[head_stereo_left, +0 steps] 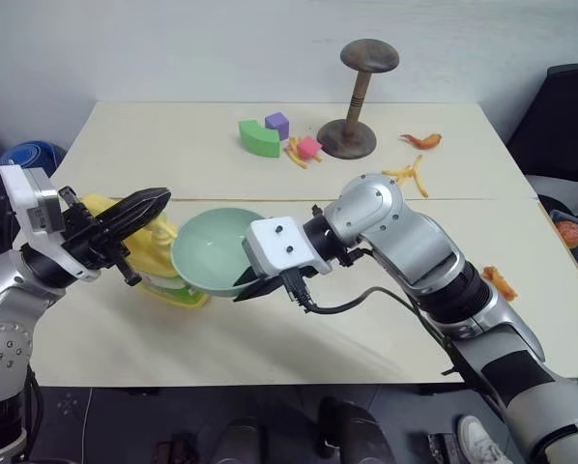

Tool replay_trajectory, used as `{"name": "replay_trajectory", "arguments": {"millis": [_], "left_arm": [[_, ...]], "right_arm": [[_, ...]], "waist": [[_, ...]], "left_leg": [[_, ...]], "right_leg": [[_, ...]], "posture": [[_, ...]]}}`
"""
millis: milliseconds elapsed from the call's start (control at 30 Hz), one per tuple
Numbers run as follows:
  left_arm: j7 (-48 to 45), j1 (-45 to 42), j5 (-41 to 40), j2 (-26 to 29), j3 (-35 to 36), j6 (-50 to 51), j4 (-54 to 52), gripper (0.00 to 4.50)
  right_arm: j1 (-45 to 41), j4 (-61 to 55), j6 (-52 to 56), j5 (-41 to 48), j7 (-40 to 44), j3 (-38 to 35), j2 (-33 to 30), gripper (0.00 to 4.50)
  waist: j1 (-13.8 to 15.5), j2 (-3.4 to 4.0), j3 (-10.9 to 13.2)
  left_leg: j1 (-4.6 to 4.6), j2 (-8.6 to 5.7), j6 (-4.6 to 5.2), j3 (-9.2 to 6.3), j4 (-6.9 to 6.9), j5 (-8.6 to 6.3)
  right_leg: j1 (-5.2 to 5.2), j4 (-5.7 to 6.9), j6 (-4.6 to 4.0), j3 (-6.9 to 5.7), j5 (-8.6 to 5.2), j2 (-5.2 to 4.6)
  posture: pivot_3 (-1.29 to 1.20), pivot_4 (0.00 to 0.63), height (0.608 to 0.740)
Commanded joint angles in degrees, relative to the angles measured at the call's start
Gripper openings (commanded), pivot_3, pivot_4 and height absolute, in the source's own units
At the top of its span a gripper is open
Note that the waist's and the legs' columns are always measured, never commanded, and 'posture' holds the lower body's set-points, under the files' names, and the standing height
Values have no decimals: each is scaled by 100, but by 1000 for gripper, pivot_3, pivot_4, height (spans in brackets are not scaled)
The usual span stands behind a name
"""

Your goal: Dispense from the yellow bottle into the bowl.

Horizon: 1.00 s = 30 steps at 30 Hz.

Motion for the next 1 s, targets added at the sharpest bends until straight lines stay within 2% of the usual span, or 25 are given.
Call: {"name": "replay_trajectory", "arguments": {"millis": [33, 200, 500, 700, 767, 867, 1000], "left_arm": [[65, 486, 434, -98, -504, 411, 204, 20], [267, 655, 480, -195, -622, 535, 205, 20], [377, 723, 408, -341, -588, 480, 229, 20], [127, 351, -465, -677, 204, 167, -78, 20], [34, 256, -962, -567, 511, 330, -191, 20], [-428, 370, -1445, -100, 872, 726, -303, 20], [-1408, 1076, -1604, 519, 1254, 1236, -275, 20]], "right_arm": [[-172, -111, -31, 68, -28, -11, 91, 0], [-173, -108, -15, 74, -8, -19, 72, 0], [-162, -46, 1, 97, -17, -35, 105, 0], [189, -43, -229, 136, -151, -342, -151, 0], [487, -25, -453, 97, -147, -501, -459, 0], [1006, 230, -1125, -293, -185, -589, -1166, 0], [1681, 993, -1997, -450, -387, -805, -1569, 0]], "waist": [[-1, 25, -17], [1, 94, -63], [-5, 118, -80], [3, 97, -81], [19, 69, -75], [18, 9, -43], [-44, 1, -29]], "left_leg": [[1, 0, 0, 0, 0, 0], [8, -1, 0, 4, 0, 0], [24, 2, -3, 14, -5, -1], [20, 6, -5, 17, -6, -3], [5, 9, -7, 10, -5, -3], [-21, 6, -6, -7, -4, -3], [-28, 8, -4, 1, -11, -10]], "right_leg": [[0, 0, 0, 1, 0, -1], [3, 2, 0, 5, 0, -2], [4, 12, -6, 23, -4, -3], [-1, 11, -7, 26, -4, -6], [-8, 7, -7, 22, -4, -6], [-14, -14, -6, 22, -3, -4], [-17, -42, -3, 14, -2, 3]], "posture": [[0, 150, 740], [0, 150, 740], [0, 150, 740], [0, 150, 740], [0, 150, 740], [0, 150, 740], [0, 150, 740]]}}
